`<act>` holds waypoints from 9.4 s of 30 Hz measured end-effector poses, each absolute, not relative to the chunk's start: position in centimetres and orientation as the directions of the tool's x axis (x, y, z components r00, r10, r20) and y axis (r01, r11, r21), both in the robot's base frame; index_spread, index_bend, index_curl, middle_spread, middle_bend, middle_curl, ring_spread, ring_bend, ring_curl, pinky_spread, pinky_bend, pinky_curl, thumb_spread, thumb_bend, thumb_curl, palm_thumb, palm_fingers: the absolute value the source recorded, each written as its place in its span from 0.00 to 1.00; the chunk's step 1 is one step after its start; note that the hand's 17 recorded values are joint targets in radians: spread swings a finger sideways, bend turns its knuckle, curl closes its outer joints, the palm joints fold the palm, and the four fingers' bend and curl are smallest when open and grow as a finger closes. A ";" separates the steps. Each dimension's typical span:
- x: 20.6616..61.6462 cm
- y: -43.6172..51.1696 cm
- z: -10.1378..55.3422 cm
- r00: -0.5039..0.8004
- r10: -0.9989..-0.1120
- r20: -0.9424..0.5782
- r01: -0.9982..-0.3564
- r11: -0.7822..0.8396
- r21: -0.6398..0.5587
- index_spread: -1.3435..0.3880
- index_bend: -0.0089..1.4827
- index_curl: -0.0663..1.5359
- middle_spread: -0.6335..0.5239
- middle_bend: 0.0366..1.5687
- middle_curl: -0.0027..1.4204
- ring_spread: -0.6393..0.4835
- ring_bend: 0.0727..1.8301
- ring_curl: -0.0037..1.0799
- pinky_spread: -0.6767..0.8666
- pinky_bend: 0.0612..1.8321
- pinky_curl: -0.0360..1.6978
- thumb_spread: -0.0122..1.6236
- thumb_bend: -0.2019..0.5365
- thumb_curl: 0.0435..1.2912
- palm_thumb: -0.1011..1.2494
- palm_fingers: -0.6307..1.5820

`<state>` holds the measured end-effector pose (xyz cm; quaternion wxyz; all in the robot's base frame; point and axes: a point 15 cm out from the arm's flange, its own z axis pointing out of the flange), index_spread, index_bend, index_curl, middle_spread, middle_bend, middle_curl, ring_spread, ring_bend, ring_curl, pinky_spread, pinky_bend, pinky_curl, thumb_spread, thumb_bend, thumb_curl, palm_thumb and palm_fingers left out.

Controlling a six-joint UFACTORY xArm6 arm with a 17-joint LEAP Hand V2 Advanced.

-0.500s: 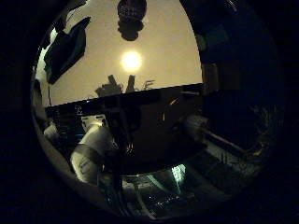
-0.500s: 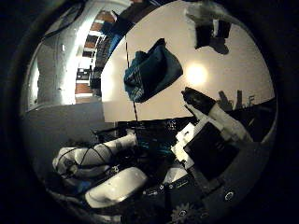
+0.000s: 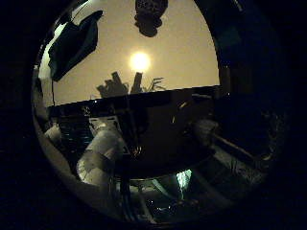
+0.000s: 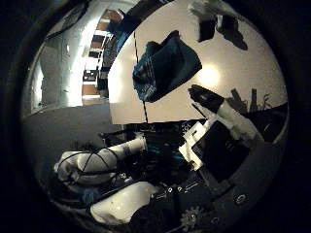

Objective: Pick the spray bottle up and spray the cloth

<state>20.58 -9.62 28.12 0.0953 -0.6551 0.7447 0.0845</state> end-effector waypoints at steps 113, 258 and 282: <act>48.0 -19.4 20.8 0.085 -0.472 -0.877 -0.908 0.325 -0.263 0.54 0.35 0.37 0.33 0.53 0.48 0.37 0.57 0.49 0.23 0.49 0.31 0.53 0.25 0.24 0.64 0.81; 48.5 33.3 23.8 0.107 -0.368 -0.923 -0.952 0.231 -0.202 0.60 0.13 0.37 0.49 0.28 0.33 0.53 0.47 0.41 0.62 0.31 0.45 0.61 0.24 0.31 0.60 0.36; 50.0 28.7 27.1 0.164 -0.386 -0.908 -0.925 0.260 -0.277 0.64 0.12 0.27 0.53 0.19 0.29 0.58 0.38 0.33 0.69 0.28 0.30 0.61 0.24 0.29 0.58 0.38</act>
